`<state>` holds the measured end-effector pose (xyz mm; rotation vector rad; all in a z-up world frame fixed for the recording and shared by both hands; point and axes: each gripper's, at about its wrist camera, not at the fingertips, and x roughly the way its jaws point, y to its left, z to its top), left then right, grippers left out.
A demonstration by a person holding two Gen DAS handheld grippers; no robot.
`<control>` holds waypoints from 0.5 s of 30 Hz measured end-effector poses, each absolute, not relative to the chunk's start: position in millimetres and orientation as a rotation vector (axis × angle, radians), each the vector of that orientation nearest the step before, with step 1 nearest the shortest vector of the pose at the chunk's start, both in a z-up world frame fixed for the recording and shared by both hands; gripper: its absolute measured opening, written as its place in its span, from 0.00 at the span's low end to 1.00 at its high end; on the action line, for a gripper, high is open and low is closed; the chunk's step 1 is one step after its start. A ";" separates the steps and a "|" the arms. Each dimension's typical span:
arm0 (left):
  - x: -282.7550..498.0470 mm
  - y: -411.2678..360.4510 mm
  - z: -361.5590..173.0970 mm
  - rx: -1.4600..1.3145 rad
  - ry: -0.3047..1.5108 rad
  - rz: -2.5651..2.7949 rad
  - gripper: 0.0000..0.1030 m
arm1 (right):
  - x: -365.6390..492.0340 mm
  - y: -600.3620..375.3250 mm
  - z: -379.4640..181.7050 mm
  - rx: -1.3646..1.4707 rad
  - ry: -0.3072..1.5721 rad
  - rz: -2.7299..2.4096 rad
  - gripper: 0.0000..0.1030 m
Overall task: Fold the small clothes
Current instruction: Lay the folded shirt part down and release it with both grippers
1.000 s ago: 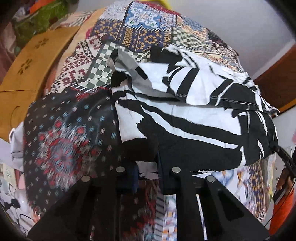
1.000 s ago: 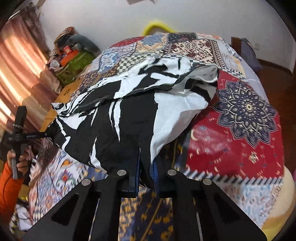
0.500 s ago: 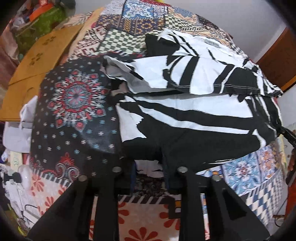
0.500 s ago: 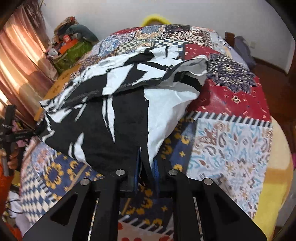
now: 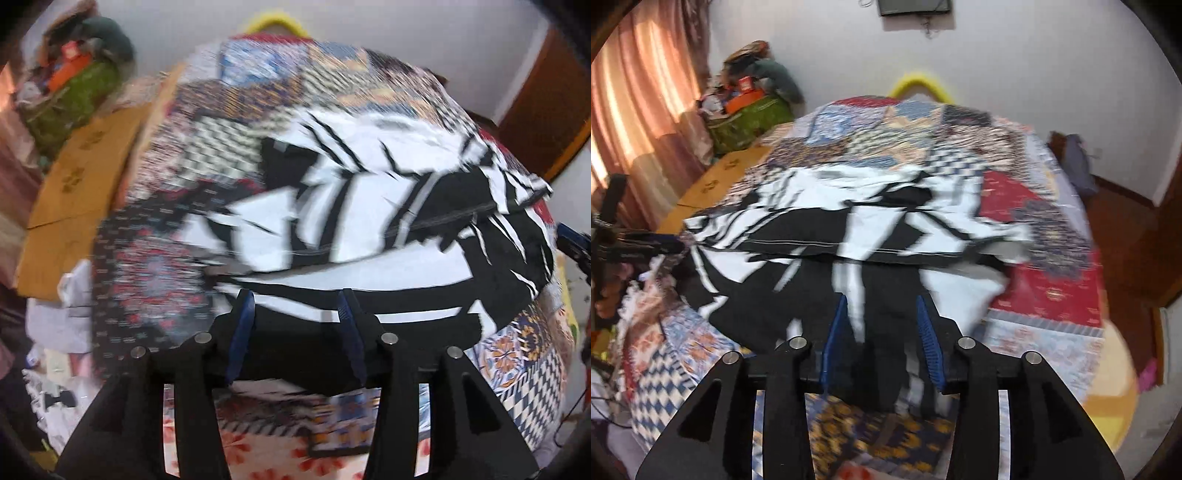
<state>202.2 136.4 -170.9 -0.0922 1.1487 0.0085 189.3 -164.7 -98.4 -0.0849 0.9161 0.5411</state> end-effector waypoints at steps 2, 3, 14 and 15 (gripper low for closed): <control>211.1 122.6 -187.8 -0.099 1.201 -0.027 0.45 | 194.7 -146.8 -114.3 -0.090 0.955 0.578 0.35; 215.1 115.9 -196.1 -0.101 1.225 -0.040 0.45 | 194.6 -141.1 -121.2 -0.099 0.972 0.587 0.35; 291.5 123.1 -213.3 0.007 1.215 0.064 0.47 | 195.3 -124.2 -162.6 -0.136 1.080 0.677 0.37; 302.2 123.6 -210.2 0.026 1.207 0.078 0.47 | 194.7 -124.2 -162.5 -0.134 1.081 0.682 0.37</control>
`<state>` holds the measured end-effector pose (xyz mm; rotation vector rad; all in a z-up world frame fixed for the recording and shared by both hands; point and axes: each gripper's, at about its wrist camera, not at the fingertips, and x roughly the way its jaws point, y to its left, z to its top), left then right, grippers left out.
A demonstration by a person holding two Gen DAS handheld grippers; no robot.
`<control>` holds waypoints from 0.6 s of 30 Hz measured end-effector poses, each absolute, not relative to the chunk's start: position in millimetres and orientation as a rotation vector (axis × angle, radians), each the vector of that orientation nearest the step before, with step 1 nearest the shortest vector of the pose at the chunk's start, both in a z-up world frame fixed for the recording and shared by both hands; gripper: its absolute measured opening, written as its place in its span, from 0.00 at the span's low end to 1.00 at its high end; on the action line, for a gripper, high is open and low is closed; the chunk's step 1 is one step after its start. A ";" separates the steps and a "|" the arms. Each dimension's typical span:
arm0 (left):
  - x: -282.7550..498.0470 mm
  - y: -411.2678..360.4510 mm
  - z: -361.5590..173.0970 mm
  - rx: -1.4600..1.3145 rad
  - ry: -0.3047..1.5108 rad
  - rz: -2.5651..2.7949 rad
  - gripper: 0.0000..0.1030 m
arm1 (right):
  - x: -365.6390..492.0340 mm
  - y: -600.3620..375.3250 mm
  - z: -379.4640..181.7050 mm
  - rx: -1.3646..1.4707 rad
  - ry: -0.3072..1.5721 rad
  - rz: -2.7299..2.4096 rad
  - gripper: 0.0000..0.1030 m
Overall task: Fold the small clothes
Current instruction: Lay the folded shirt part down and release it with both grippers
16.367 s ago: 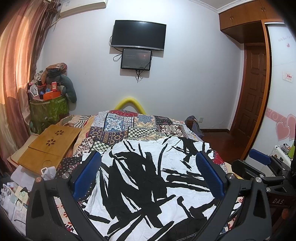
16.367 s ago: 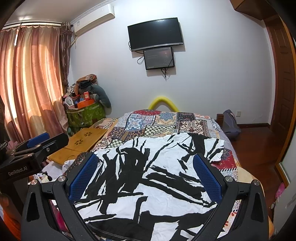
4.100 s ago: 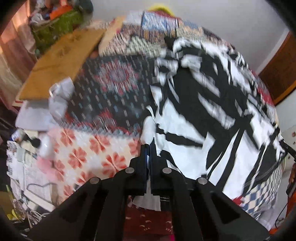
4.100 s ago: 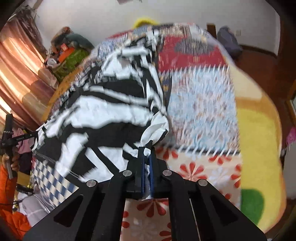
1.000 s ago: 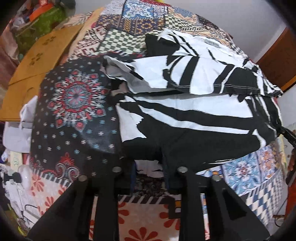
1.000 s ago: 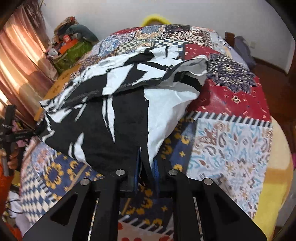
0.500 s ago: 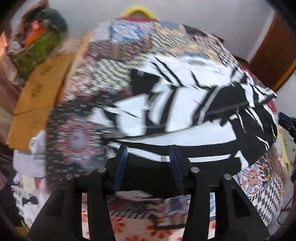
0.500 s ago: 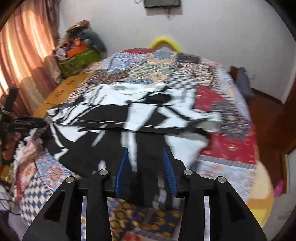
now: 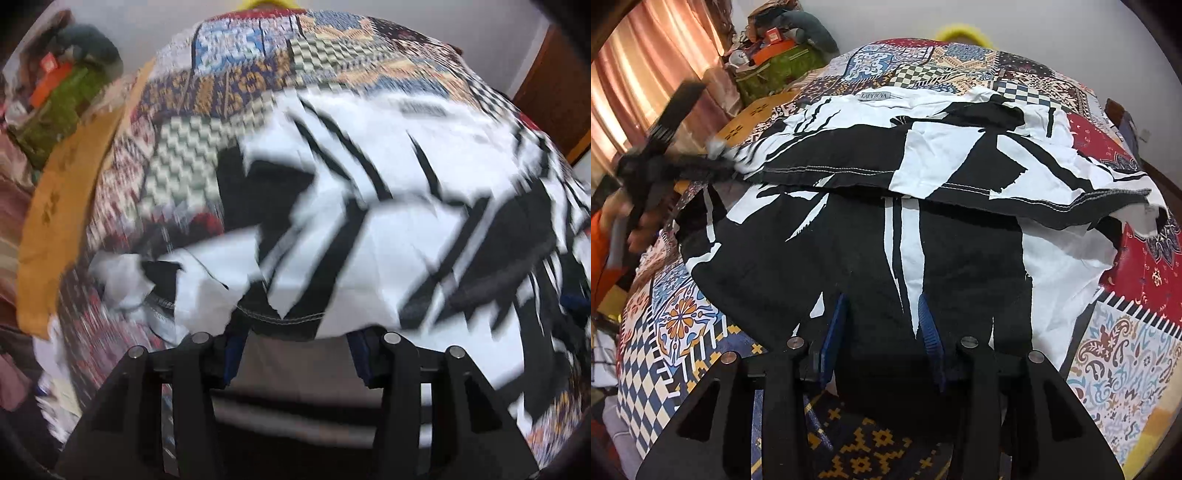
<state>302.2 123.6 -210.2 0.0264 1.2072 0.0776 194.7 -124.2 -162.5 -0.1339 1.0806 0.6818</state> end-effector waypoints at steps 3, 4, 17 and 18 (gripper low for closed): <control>340.3 127.5 -195.7 0.072 1.164 0.120 0.47 | 195.1 -126.3 -162.2 -0.129 1.086 0.691 0.37; 356.2 130.4 -191.0 0.076 1.153 0.142 0.47 | 194.7 -127.4 -162.8 -0.128 1.087 0.694 0.37; 341.0 146.1 -155.7 -0.026 1.081 0.086 0.53 | 220.9 -126.6 -145.3 -0.125 1.076 0.681 0.36; 333.4 143.3 -162.8 -0.024 1.099 0.072 0.53 | 226.9 -126.4 -144.1 -0.113 1.071 0.679 0.36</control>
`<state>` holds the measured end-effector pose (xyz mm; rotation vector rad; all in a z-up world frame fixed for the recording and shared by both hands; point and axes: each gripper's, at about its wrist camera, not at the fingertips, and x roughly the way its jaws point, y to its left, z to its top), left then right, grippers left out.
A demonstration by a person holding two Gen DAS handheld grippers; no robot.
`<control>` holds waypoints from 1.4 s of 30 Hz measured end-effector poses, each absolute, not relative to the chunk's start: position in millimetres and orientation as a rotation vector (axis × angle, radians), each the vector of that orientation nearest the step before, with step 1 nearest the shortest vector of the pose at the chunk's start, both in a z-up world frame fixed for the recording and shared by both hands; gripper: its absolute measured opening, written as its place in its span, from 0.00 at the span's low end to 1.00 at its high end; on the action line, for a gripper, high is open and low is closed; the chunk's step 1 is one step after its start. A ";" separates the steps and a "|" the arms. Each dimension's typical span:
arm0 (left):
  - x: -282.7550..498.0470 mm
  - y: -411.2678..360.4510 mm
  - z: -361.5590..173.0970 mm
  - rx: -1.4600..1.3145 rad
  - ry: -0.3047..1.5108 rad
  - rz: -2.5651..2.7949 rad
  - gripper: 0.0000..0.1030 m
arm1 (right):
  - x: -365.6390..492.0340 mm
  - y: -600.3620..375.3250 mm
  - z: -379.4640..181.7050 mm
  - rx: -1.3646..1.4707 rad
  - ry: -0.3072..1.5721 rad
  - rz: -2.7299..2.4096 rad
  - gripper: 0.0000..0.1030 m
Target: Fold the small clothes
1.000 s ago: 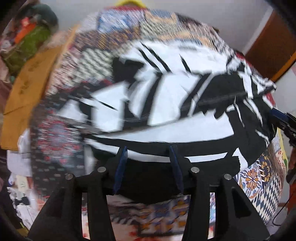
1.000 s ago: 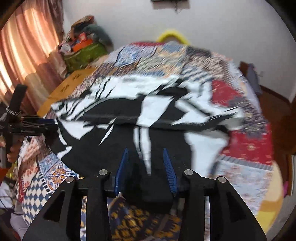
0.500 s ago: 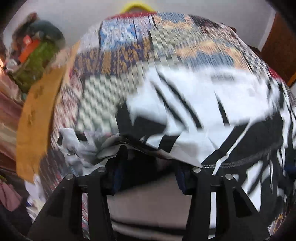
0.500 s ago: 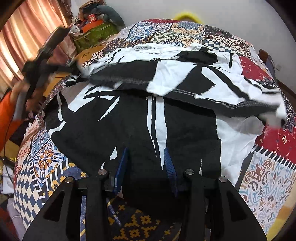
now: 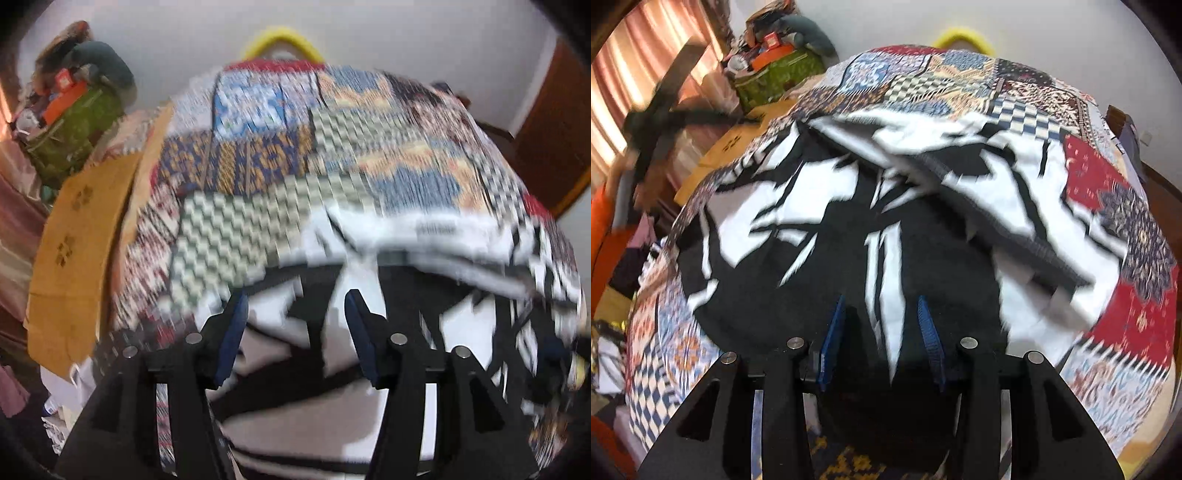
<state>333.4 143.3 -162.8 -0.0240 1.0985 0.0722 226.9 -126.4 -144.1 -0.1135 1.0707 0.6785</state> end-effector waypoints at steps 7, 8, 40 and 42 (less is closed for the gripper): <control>300.2 136.3 -223.8 0.000 1.208 0.056 0.59 | 286.6 -120.0 -138.1 -0.177 1.078 0.609 0.36; 298.2 139.2 -223.5 -0.015 1.203 0.055 0.61 | 295.2 -123.1 -132.5 -0.172 1.056 0.582 0.36; 341.3 222.0 -242.6 -0.175 1.164 0.277 0.04 | 326.5 -206.1 -146.5 0.117 0.991 0.405 0.28; 341.4 217.2 -238.0 -0.145 1.145 0.291 0.03 | 325.3 -203.2 -149.1 0.120 0.995 0.415 0.15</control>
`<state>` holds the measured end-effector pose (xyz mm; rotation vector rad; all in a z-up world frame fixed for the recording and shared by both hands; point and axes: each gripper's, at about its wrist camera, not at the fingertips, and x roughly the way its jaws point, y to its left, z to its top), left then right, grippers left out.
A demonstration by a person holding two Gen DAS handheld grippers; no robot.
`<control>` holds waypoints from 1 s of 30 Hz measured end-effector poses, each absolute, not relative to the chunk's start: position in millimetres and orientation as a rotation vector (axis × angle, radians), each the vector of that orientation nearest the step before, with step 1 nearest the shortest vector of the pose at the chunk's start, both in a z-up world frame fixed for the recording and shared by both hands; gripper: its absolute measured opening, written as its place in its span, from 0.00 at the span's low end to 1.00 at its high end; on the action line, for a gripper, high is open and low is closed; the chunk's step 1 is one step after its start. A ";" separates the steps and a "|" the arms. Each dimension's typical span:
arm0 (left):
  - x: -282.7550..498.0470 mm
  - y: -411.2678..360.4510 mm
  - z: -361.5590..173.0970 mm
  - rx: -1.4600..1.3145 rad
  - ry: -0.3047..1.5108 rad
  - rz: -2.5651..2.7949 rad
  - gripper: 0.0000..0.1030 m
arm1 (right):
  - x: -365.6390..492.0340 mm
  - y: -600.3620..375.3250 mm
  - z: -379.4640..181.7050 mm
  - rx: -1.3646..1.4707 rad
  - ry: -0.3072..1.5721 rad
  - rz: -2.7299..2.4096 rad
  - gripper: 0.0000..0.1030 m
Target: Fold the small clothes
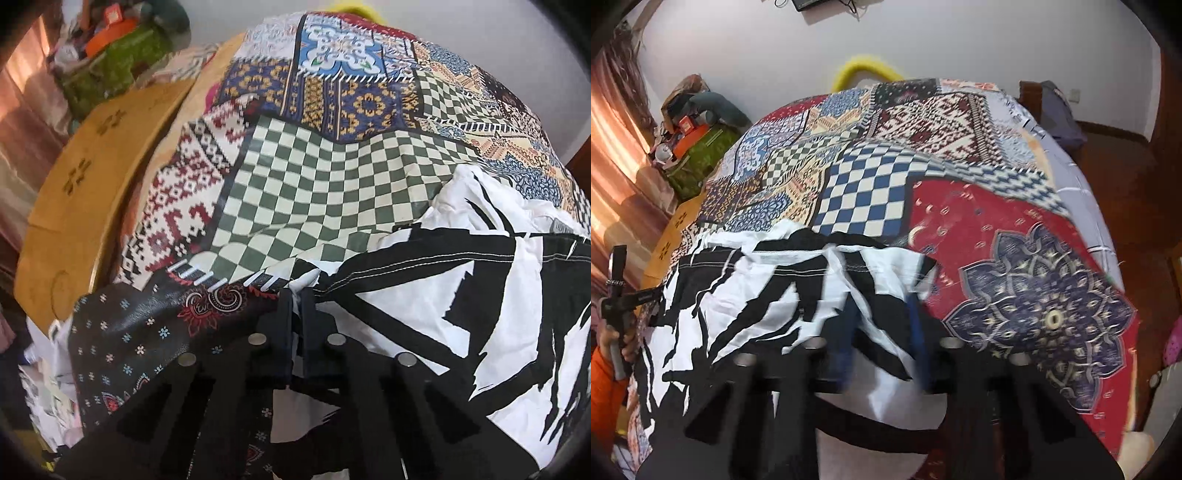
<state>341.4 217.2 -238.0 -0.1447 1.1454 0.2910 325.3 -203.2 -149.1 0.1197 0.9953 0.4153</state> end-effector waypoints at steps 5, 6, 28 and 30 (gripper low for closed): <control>331.6 216.8 -196.4 -0.112 1.001 0.316 0.02 | 311.3 -194.9 -132.8 0.024 0.912 0.414 0.08; 329.2 218.5 -186.4 -0.119 0.974 0.318 0.02 | 307.9 -194.9 -126.8 0.012 0.888 0.415 0.08; 378.4 224.0 -217.7 -0.131 1.062 0.355 0.03 | 333.9 -192.1 -144.6 -0.078 0.921 0.297 0.19; 376.1 220.8 -219.3 -0.109 1.062 0.355 0.05 | 329.8 -191.9 -137.5 -0.116 0.903 0.268 0.32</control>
